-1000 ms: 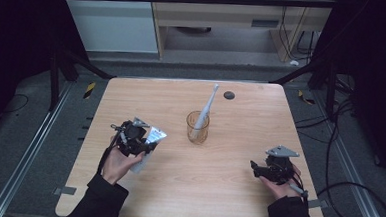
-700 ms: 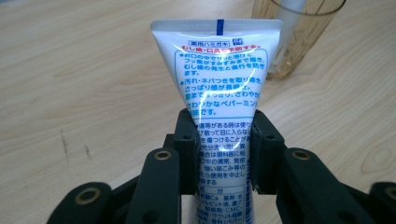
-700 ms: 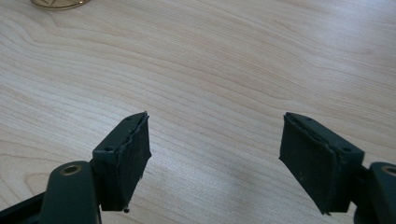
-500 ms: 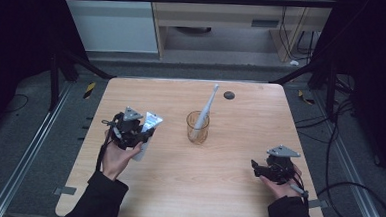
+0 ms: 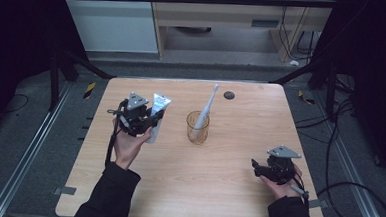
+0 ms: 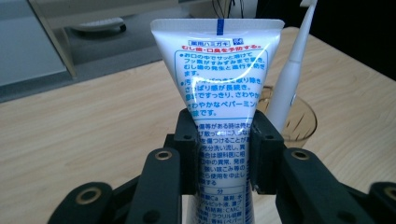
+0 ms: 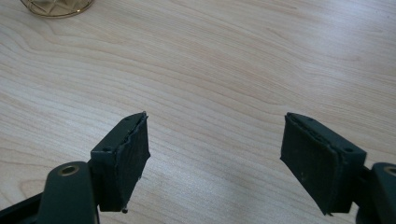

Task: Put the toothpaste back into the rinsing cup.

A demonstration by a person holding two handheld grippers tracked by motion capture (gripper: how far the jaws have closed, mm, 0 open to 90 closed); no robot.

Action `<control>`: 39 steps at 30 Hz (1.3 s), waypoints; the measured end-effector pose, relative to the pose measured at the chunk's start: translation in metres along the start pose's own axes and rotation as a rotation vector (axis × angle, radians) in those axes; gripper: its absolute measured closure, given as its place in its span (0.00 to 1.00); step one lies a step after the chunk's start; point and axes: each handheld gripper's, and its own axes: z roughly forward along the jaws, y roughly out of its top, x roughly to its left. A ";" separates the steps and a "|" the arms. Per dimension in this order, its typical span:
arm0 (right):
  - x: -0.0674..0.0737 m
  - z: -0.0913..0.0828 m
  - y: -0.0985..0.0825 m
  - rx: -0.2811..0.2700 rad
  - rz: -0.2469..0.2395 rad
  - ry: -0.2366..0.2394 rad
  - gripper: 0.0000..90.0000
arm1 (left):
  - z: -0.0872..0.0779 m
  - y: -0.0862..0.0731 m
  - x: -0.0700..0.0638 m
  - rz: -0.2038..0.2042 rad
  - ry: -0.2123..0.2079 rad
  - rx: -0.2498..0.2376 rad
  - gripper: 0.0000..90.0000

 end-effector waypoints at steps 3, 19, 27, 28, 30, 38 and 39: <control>0.001 0.000 0.000 -0.013 -0.013 -0.004 0.26 | 0.008 0.007 -0.006 -0.007 -0.005 -0.043 0.76; 0.003 0.000 0.000 -0.043 -0.010 0.007 0.27 | 0.035 0.022 -0.022 -0.029 -0.013 -0.174 0.76; 0.003 0.000 0.000 -0.054 -0.023 0.006 0.26 | 0.049 0.033 -0.030 -0.035 -0.039 -0.194 0.76; 0.003 0.000 0.000 -0.053 -0.023 0.005 0.26 | 0.054 0.033 -0.033 -0.035 -0.041 -0.195 0.76; 0.003 0.000 0.000 -0.055 -0.021 0.005 0.26 | 0.058 0.034 -0.034 -0.036 -0.046 -0.198 0.76; 0.004 0.001 0.000 -0.063 -0.033 0.005 0.26 | 0.073 0.037 -0.042 -0.045 -0.062 -0.230 0.76; 0.004 0.001 0.000 -0.063 -0.032 0.007 0.26 | 0.075 0.038 -0.043 -0.043 -0.063 -0.231 0.76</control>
